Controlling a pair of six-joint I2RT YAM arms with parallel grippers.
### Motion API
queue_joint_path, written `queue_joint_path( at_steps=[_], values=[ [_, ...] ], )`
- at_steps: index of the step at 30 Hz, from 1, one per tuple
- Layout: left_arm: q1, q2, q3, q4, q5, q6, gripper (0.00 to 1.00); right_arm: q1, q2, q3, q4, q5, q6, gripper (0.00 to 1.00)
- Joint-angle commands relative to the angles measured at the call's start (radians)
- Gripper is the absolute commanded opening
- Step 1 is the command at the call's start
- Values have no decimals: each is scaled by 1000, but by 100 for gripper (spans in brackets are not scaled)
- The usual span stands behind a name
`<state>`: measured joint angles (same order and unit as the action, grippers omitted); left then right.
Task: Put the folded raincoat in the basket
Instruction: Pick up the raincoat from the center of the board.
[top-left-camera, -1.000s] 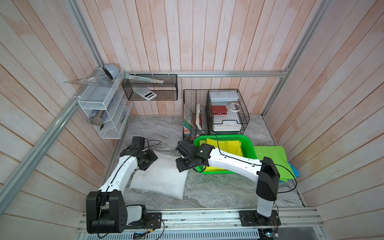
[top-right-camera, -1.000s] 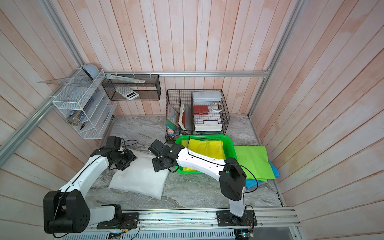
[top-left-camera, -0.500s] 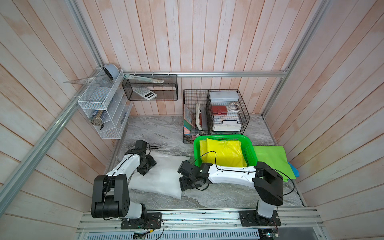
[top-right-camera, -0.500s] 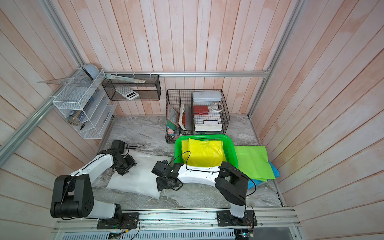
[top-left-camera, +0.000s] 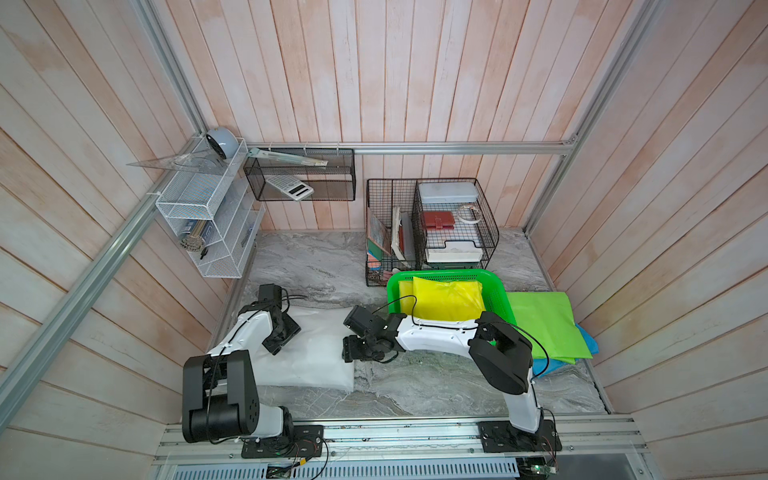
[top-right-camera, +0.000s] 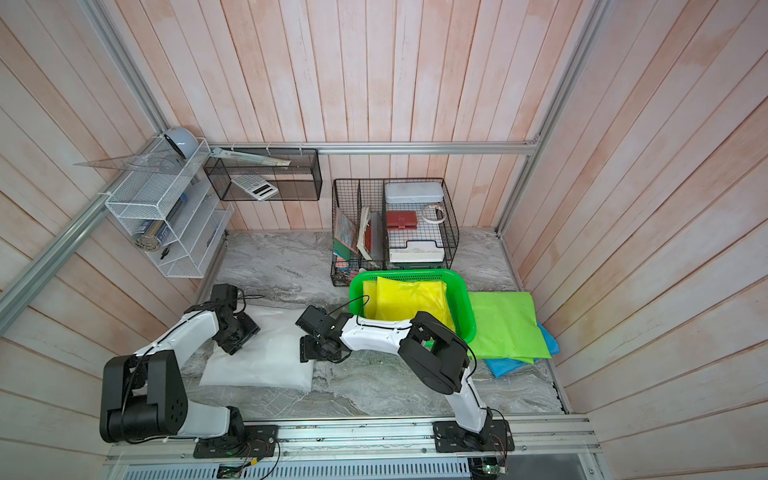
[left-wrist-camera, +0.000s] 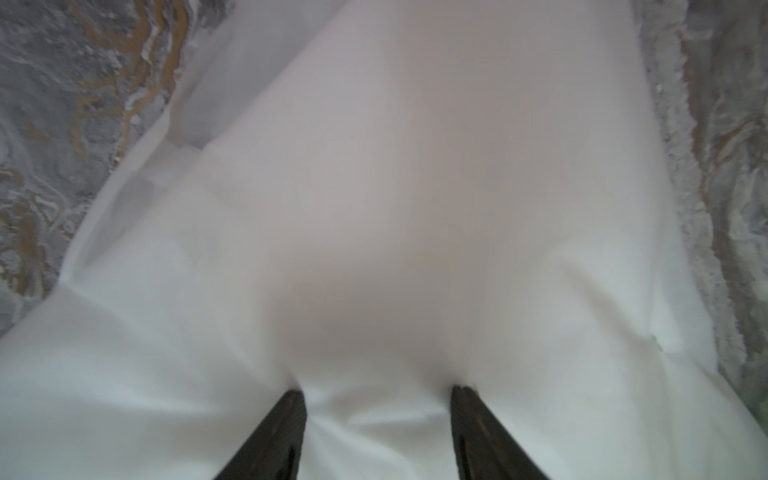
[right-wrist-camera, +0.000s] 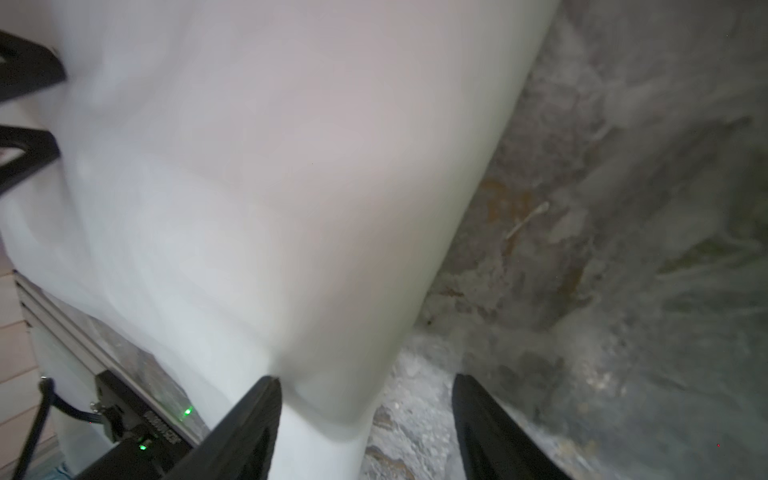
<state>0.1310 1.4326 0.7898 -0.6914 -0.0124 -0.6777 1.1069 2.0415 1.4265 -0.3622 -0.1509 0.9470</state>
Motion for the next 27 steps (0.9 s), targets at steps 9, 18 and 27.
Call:
queue_joint_path(
  at_steps=[9, 18, 27],
  values=[
    [9, 25, -49, 7, -20, 0, 61, -58, 123, 73, 81, -113, 81, 67],
    [8, 12, -53, 11, -10, 0, 61, -59, 139, 38, 139, -133, 98, 49],
    [9, -196, -91, 92, 146, 9, 64, -73, 76, 29, 112, -100, 0, 13]
  ],
)
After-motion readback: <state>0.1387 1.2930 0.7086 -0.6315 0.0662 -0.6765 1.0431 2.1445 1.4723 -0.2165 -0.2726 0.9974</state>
